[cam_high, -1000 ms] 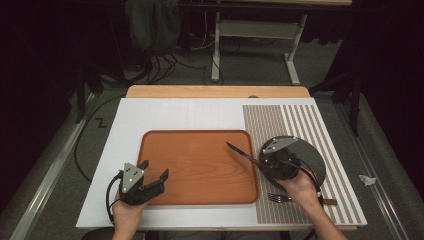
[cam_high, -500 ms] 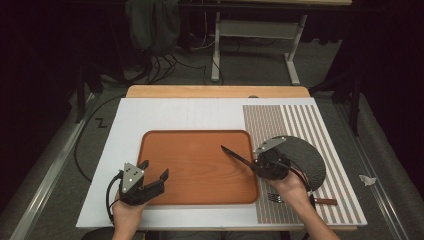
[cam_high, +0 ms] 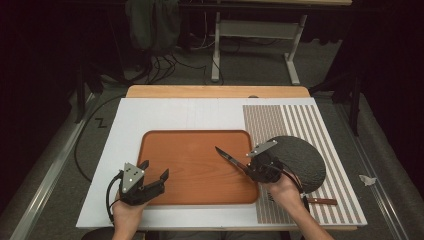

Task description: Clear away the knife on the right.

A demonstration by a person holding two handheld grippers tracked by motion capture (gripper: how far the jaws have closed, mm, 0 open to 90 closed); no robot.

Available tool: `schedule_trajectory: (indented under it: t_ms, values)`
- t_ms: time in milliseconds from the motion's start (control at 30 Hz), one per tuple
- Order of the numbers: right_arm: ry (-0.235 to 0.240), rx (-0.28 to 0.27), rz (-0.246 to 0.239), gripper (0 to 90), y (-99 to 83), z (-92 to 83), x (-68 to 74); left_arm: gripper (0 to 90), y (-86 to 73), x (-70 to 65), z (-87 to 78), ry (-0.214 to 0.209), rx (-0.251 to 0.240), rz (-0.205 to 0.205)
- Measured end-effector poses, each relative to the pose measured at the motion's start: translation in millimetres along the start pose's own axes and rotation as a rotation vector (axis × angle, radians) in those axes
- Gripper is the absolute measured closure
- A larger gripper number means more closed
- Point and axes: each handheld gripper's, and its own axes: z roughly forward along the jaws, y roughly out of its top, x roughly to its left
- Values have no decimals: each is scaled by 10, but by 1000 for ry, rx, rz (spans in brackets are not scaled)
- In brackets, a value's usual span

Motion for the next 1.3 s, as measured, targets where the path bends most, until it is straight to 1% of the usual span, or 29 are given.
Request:
schedule_trajectory:
  t_ms: [333, 767, 933, 1033, 1200, 1233, 1300]
  values:
    - [15, 18, -19, 776, 17, 81, 101, 267, 0, -2, -2, -1, -1, 2]
    - [27, 26, -33, 773, 22, 137, 176, 267, 0, -6, -3, -1, -2, 3]
    - [37, 43, -44, 770, 12, 178, 221, 267, 1, -5, -11, -1, -1, 7]
    - [38, 41, -43, 768, 8, 186, 225, 267, 1, -4, -15, -1, -5, 5]
    - [38, 46, -46, 733, 0, 181, 227, 267, 1, -3, -22, 1, -8, 3]
    - [35, 43, -49, 704, 1, 174, 219, 267, 1, -1, -25, 2, -6, 5]
    - [28, 30, -43, 683, 5, 157, 213, 267, 1, -3, -25, 3, -8, 4]
